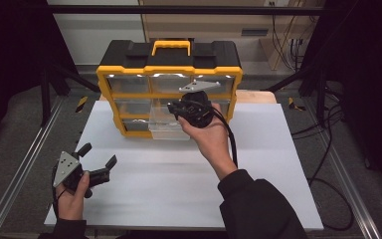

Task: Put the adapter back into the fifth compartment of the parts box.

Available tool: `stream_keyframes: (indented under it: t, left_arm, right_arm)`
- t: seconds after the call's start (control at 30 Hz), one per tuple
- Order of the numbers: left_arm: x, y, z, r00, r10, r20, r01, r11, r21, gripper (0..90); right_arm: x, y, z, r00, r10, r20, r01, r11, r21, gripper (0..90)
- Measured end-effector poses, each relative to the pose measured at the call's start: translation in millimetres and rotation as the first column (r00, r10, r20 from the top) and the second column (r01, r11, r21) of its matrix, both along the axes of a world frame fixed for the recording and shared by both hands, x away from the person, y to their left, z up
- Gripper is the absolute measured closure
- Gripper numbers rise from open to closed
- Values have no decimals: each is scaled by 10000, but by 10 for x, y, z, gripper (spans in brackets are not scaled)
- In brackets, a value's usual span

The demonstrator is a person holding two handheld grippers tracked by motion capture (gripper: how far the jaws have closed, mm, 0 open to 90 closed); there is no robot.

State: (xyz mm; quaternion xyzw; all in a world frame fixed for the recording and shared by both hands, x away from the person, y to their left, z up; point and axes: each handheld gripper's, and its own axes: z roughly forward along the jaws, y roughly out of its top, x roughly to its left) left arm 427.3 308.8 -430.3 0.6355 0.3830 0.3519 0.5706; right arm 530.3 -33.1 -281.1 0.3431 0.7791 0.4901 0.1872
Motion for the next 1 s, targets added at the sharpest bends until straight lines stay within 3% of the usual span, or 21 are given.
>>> stream_keyframes:
  t: [1.0]
  left_arm:
    - [-11, 24, 15, 9995, 149, 270, -143, 9996, -230, 10]
  right_arm:
    - [91, 102, -106, 9987, -129, -502, 99, 9982, -596, 764]
